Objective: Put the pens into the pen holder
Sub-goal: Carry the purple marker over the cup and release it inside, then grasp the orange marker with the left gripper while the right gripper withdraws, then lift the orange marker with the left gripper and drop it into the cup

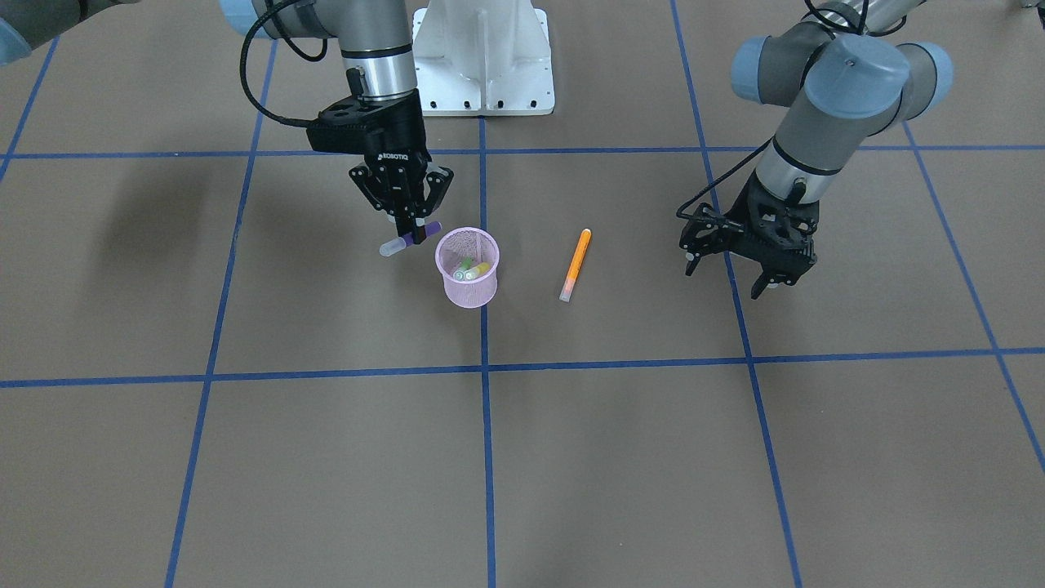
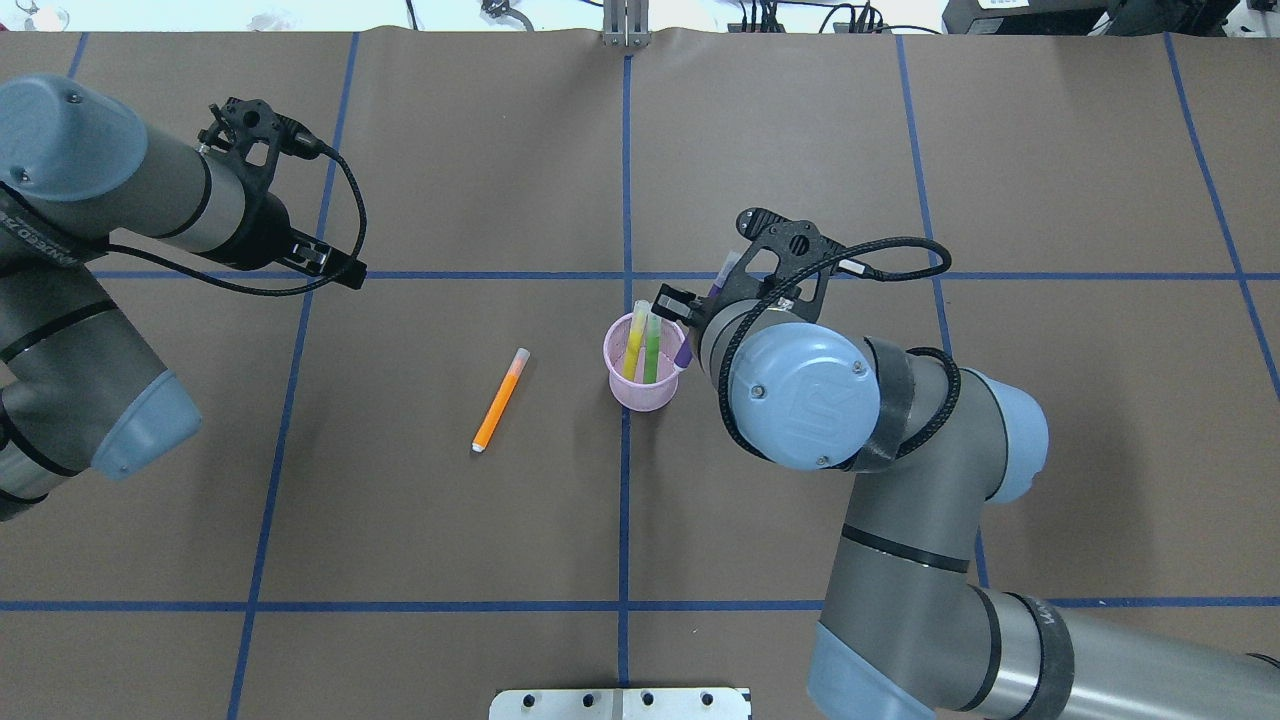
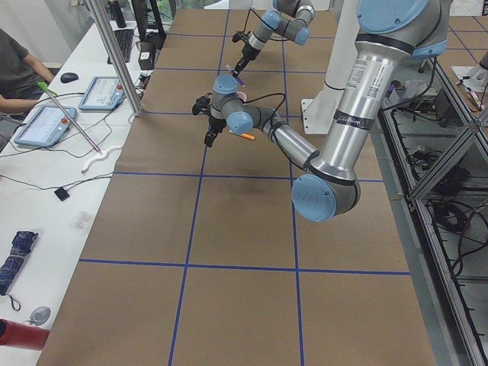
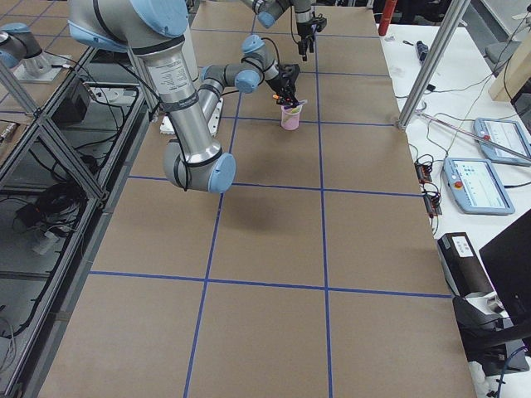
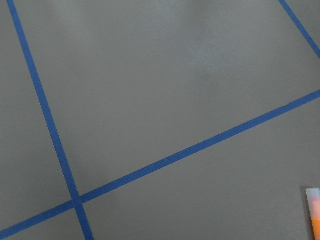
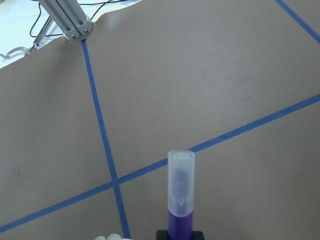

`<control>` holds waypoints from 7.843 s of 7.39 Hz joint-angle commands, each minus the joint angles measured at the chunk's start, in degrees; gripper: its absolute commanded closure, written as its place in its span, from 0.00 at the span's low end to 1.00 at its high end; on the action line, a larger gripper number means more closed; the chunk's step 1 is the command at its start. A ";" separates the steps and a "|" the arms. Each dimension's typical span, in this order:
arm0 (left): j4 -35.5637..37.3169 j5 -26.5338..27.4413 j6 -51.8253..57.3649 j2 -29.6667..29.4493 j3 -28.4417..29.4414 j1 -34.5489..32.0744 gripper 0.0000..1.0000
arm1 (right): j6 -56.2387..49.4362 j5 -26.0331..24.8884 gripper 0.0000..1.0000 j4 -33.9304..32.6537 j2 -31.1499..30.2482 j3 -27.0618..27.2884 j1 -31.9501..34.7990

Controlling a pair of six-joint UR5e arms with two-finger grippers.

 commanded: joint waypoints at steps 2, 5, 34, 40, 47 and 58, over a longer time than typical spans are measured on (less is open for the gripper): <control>0.00 0.00 -0.17 0.02 -0.07 0.00 0.04 | 0.68 -2.55 1.00 0.11 3.34 -3.95 -2.02; 0.00 0.09 -0.44 0.28 0.01 0.17 0.04 | 0.68 -2.90 0.01 -0.15 3.16 -4.22 -2.03; 25.49 -7.03 5.71 -27.06 25.94 13.18 1.00 | -24.98 31.46 0.00 0.64 -14.85 4.39 22.41; 24.36 2.33 -0.97 -31.69 13.57 8.44 1.00 | -25.07 31.64 0.00 0.73 -14.94 4.48 23.02; 0.62 26.80 -18.81 -27.43 7.50 17.65 1.00 | -25.07 31.55 0.00 0.73 -14.94 4.21 23.55; -7.73 33.40 -19.16 -19.96 5.92 23.91 0.07 | -25.16 31.64 0.00 0.73 -15.20 4.04 24.07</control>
